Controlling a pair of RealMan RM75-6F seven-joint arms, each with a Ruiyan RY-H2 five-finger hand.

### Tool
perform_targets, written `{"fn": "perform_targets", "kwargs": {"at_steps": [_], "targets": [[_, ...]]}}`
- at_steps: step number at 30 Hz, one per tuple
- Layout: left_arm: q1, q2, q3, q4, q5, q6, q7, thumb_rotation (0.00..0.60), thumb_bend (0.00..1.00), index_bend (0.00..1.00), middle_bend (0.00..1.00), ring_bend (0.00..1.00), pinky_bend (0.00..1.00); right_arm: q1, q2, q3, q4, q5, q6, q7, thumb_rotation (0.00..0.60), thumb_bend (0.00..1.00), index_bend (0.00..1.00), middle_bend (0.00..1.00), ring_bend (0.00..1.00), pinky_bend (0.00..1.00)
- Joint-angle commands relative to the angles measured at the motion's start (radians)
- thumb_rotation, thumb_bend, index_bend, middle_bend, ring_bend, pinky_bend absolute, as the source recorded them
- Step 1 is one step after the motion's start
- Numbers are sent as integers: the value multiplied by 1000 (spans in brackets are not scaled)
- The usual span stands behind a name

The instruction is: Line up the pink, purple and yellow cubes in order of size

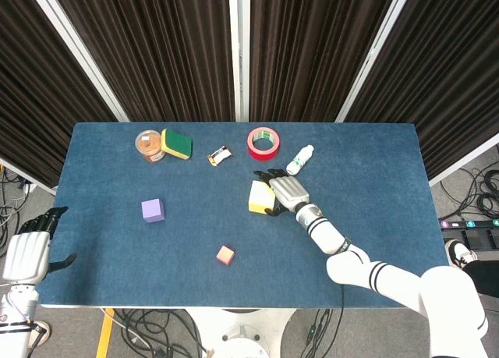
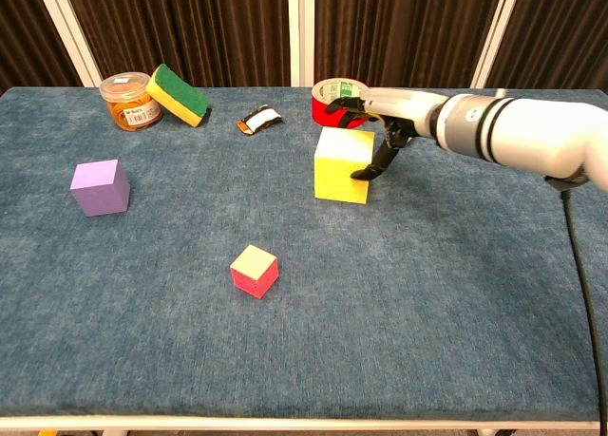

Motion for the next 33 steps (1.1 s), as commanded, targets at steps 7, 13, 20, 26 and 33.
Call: {"fn": "perform_targets", "kwargs": {"at_steps": [7, 13, 20, 26, 33], "targets": [[-1, 0, -2, 4, -2, -5, -3, 600, 148, 194, 274, 247, 266, 53, -48, 55, 46, -38, 0, 88, 600, 296, 237, 300, 30, 34], [-3, 0, -4, 5, -1, -8, 0, 600, 148, 195, 274, 247, 266, 125, -90, 71, 110, -78, -56, 133, 600, 293, 237, 290, 30, 34], [-14, -3, -9, 21, -7, -28, -9, 600, 148, 195, 274, 247, 266, 173, -122, 49, 163, -132, -102, 167, 600, 275, 210, 252, 18, 27], [-48, -13, -31, 49, -14, -69, -31, 600, 136, 195, 274, 247, 266, 174, -106, 23, 158, -144, -128, 170, 600, 170, 16, 125, 0, 0], [-133, -22, -84, 52, -31, -164, -93, 600, 95, 195, 274, 247, 268, 113, -5, 8, 17, -153, -56, 165, 600, 137, 0, 1, 0, 0]]}}
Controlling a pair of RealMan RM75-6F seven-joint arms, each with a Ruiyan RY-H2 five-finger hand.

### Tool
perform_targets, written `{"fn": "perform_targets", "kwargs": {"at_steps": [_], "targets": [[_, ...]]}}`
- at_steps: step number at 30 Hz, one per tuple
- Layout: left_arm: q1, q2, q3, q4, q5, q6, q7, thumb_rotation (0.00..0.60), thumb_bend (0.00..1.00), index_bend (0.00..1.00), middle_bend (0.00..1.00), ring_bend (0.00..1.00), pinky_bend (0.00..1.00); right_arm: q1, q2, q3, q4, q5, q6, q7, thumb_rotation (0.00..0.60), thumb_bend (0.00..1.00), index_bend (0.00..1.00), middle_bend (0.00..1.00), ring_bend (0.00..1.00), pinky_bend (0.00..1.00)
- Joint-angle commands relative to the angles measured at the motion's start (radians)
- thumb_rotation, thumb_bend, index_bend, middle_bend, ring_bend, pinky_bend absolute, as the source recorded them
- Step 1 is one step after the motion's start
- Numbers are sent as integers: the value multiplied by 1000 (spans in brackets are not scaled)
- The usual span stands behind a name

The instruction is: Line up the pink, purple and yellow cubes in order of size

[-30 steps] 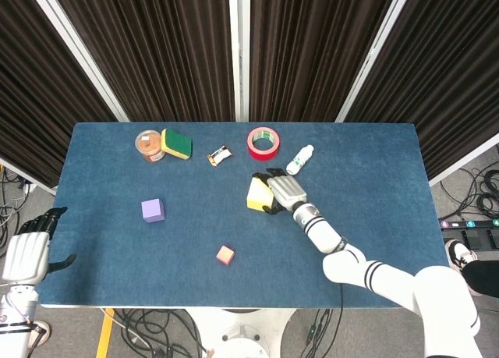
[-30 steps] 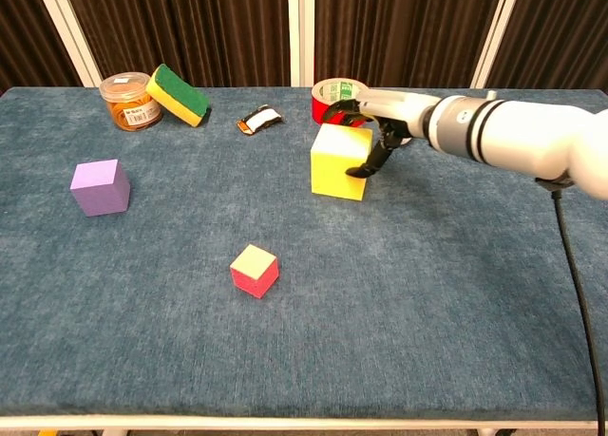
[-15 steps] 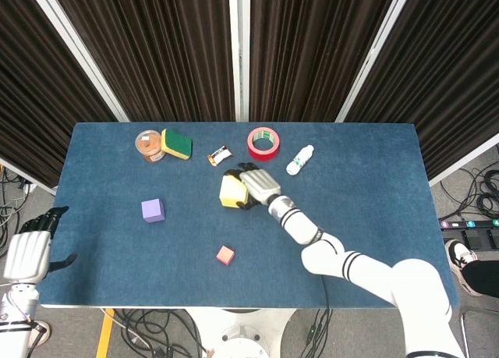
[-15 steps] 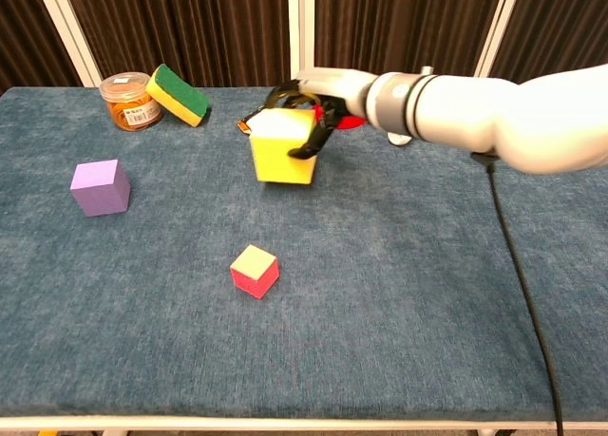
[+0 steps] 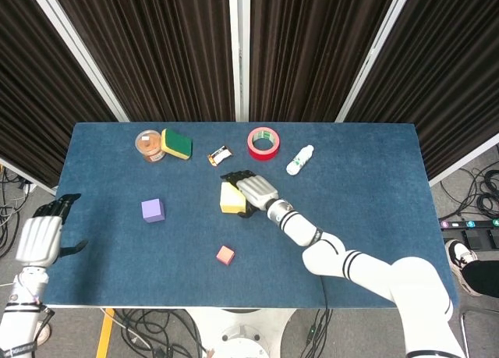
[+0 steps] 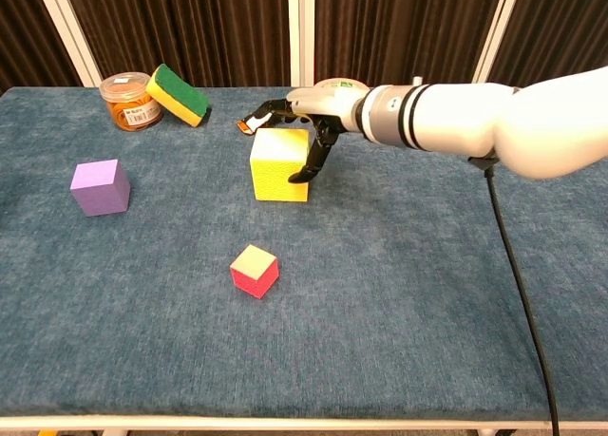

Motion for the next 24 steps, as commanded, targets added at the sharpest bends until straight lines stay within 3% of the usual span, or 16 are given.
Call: {"fn": "perform_targets", "kwargs": {"at_steps": [1, 7, 13, 18, 24], "targets": [[-53, -4, -31, -2, -22, -73, -51, 600, 93, 195, 274, 247, 268, -53, 84, -10, -105, -10, 65, -5, 600, 138, 0, 0, 0, 0], [-154, -49, -75, 31, -78, -219, -130, 600, 86, 202, 274, 247, 271, -228, 308, -46, -333, -26, 276, -41, 600, 136, 0, 0, 0, 0], [-256, -134, -94, 106, -129, -356, -159, 600, 40, 260, 274, 247, 306, -400, 515, -90, -488, -35, 457, -58, 600, 135, 0, 3, 0, 0], [-321, -213, -90, 172, -222, -425, -51, 600, 39, 246, 272, 247, 306, -505, 621, -124, -541, -53, 551, -33, 600, 136, 0, 4, 0, 0], [-357, -277, -86, 228, -325, -437, 53, 600, 41, 220, 262, 247, 306, -561, 669, -144, -549, -76, 587, 7, 600, 136, 0, 6, 0, 0]]}}
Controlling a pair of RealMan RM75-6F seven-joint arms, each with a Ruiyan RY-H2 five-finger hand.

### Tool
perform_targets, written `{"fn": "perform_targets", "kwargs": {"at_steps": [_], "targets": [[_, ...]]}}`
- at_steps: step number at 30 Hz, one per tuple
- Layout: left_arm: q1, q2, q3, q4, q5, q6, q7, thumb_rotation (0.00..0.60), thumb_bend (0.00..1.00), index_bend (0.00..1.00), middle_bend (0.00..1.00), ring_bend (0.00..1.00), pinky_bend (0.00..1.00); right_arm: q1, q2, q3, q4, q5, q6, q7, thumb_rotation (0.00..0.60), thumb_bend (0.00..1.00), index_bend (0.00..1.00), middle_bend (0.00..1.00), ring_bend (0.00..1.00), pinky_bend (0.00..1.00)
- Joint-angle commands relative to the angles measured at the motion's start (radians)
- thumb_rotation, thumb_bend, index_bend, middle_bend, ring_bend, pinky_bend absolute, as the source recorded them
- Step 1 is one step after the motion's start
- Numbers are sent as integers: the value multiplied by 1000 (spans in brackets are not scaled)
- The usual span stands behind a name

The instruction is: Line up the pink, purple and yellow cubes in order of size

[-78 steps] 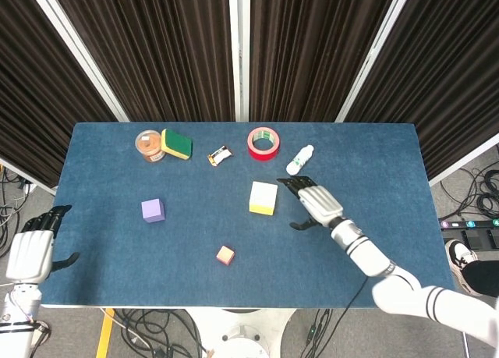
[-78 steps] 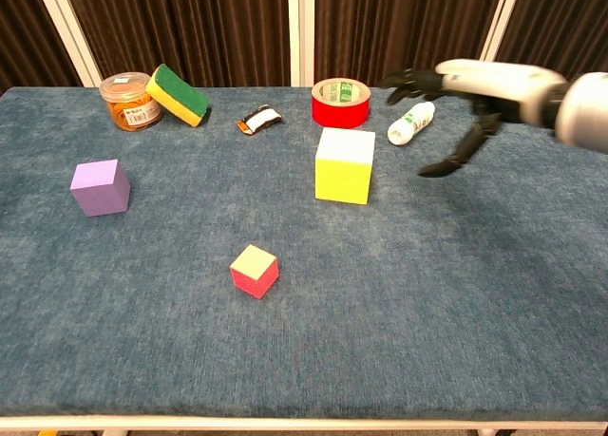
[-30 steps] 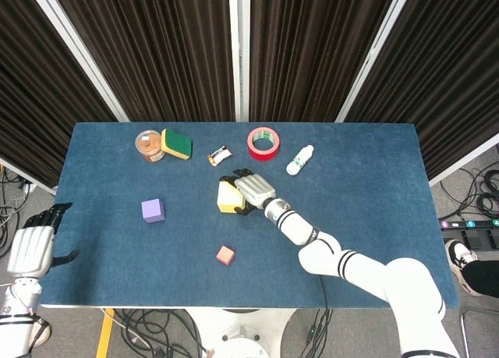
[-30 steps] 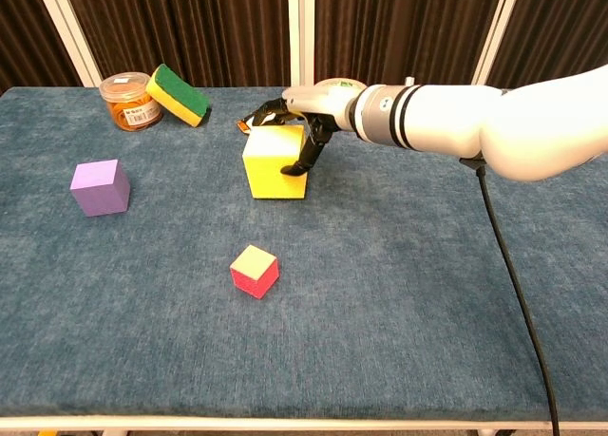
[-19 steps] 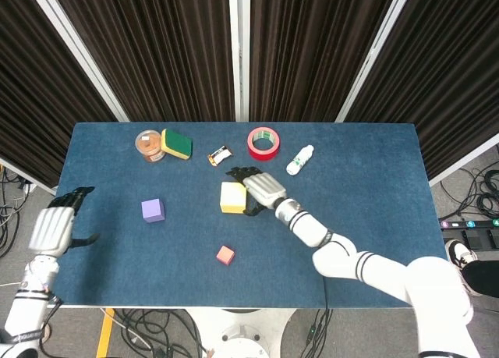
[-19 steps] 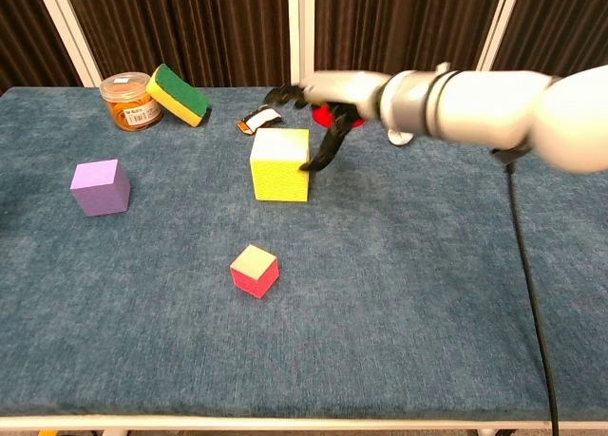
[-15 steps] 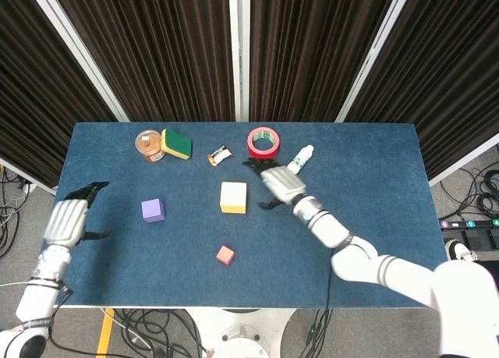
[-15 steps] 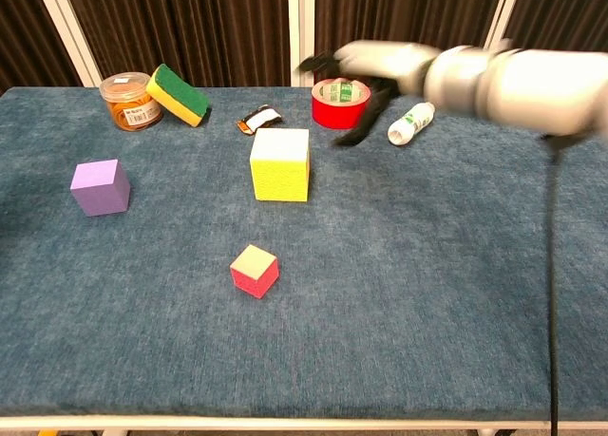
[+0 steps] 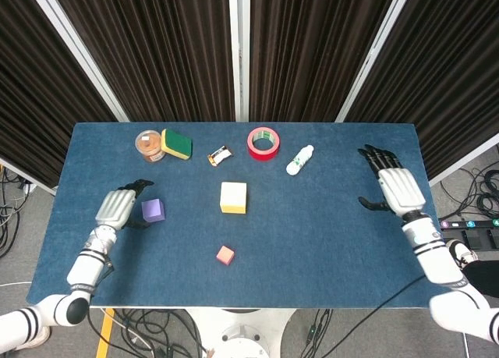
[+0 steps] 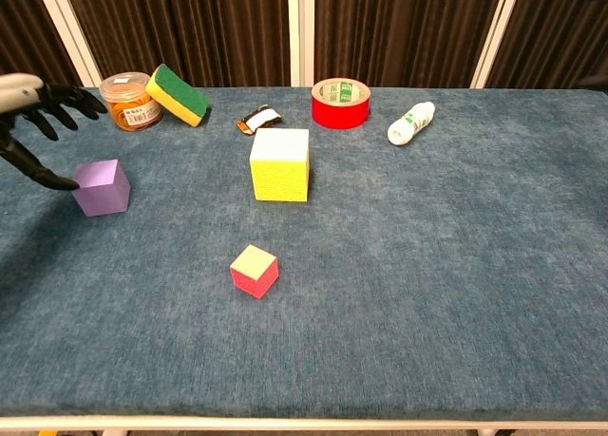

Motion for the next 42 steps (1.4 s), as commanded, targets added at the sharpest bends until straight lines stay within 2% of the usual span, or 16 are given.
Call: {"fn": "perform_targets", "kwargs": {"at_steps": [1, 6, 11, 16, 21, 30, 36, 42], "targets": [[-31, -47, 4, 49, -80, -18, 68, 600, 40, 220, 260, 247, 306, -23, 18, -9, -3, -14, 14, 22, 600, 136, 0, 6, 0, 0], [-49, -80, -4, 80, -187, -23, 125, 600, 41, 220, 251, 247, 306, -40, 27, -8, 5, -26, 23, 47, 600, 136, 0, 12, 0, 0], [-68, -105, -6, 107, -246, -29, 159, 600, 40, 224, 251, 247, 306, -50, 26, -11, 13, -40, 24, 65, 600, 136, 0, 20, 0, 0], [-72, -109, -8, 110, -282, -23, 168, 600, 39, 292, 271, 247, 307, -60, 23, -10, 23, -41, 24, 77, 600, 136, 0, 21, 0, 0], [-74, -106, -12, 102, -304, -32, 153, 600, 44, 367, 324, 248, 309, -68, 18, -6, 32, -42, 25, 84, 600, 134, 0, 22, 0, 0], [-91, -102, -21, 93, -345, -69, 128, 600, 96, 391, 337, 250, 316, -80, 16, 0, 36, -42, 29, 89, 600, 132, 0, 22, 0, 0], [-98, -136, -18, 124, -352, -12, 152, 600, 179, 510, 457, 345, 384, -93, 18, 2, 39, -39, 34, 95, 600, 132, 0, 22, 0, 0], [-114, -133, -25, 121, -317, -14, 147, 600, 220, 561, 487, 362, 413, -102, 19, 4, 45, -43, 37, 108, 600, 132, 0, 22, 0, 0]]}}
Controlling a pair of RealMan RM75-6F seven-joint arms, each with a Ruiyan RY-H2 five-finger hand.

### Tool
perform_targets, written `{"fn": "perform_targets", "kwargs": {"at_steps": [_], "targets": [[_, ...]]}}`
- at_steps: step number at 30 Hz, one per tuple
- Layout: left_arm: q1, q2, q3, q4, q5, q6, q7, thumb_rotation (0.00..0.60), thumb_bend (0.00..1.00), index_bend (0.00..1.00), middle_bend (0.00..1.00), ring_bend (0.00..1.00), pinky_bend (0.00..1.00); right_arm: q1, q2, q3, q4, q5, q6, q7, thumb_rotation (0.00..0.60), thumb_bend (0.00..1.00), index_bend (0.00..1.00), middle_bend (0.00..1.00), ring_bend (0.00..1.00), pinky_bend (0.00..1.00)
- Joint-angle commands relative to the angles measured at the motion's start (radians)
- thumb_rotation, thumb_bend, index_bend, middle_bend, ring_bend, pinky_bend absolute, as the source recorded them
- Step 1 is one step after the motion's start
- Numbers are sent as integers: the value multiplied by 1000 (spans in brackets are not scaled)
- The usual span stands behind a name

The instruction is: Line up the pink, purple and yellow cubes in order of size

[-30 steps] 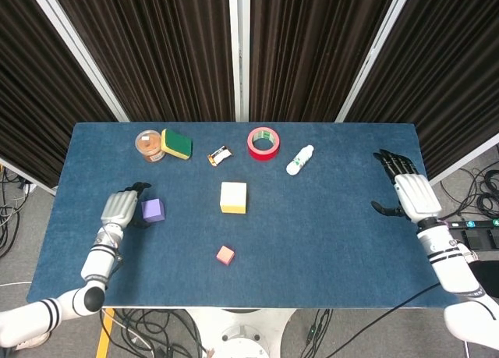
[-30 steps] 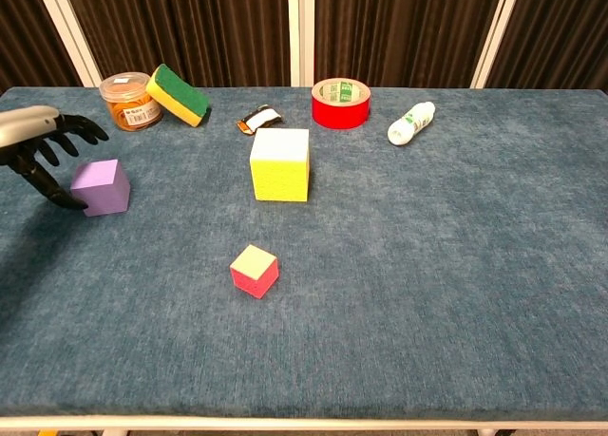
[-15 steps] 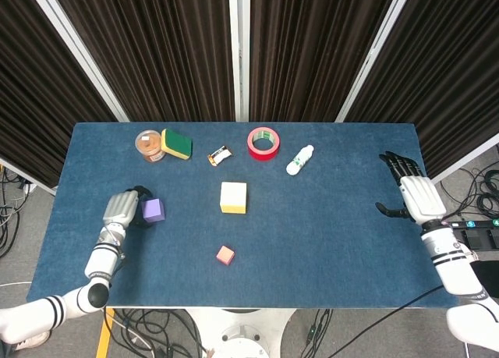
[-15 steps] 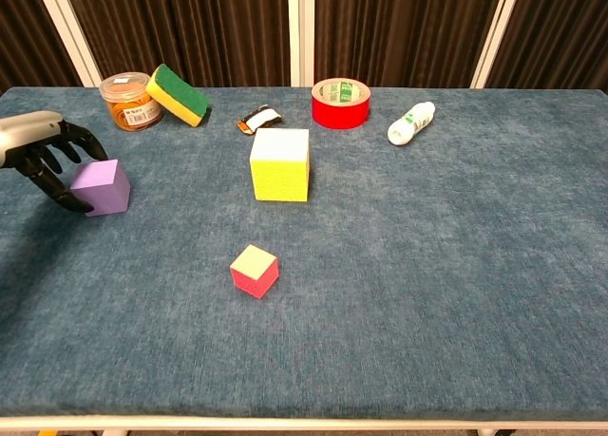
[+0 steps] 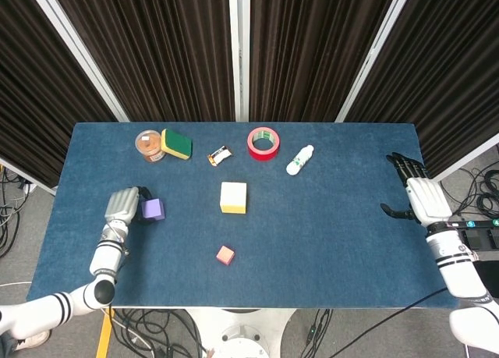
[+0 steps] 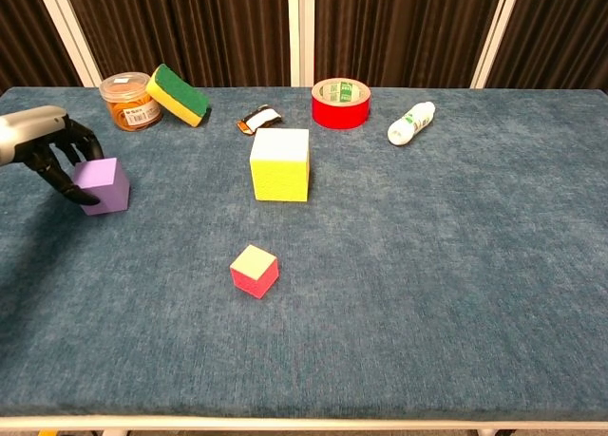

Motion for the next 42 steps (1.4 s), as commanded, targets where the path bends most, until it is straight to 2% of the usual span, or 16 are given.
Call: {"fn": "perform_targets", "kwargs": {"at_steps": [1, 10, 15, 20, 34, 42], "targets": [[-16, 3, -6, -1, 39, -8, -10, 600, 220, 561, 487, 362, 413, -4, 1, 1, 1, -3, 4, 3, 600, 132, 0, 22, 0, 0], [-133, -27, -45, 64, 88, -136, -29, 600, 220, 559, 482, 362, 413, -26, 22, 2, -13, -4, 20, 0, 600, 132, 0, 22, 0, 0], [-187, -55, -59, 92, 79, -181, -33, 600, 220, 558, 481, 362, 412, -36, 30, 2, -20, 0, 24, -4, 600, 132, 0, 22, 0, 0], [-237, -81, -68, 123, 20, -223, -20, 600, 220, 555, 479, 362, 413, -43, 38, 4, -23, -1, 29, -7, 600, 132, 0, 22, 0, 0], [-318, -149, -42, 217, -81, -224, 47, 600, 220, 553, 471, 362, 412, -63, 45, 4, -14, -1, 33, 4, 600, 132, 0, 22, 0, 0], [-342, -164, -48, 227, -124, -245, 41, 600, 220, 552, 469, 362, 412, -64, 38, 5, -3, -2, 26, 5, 600, 132, 0, 22, 0, 0]]}}
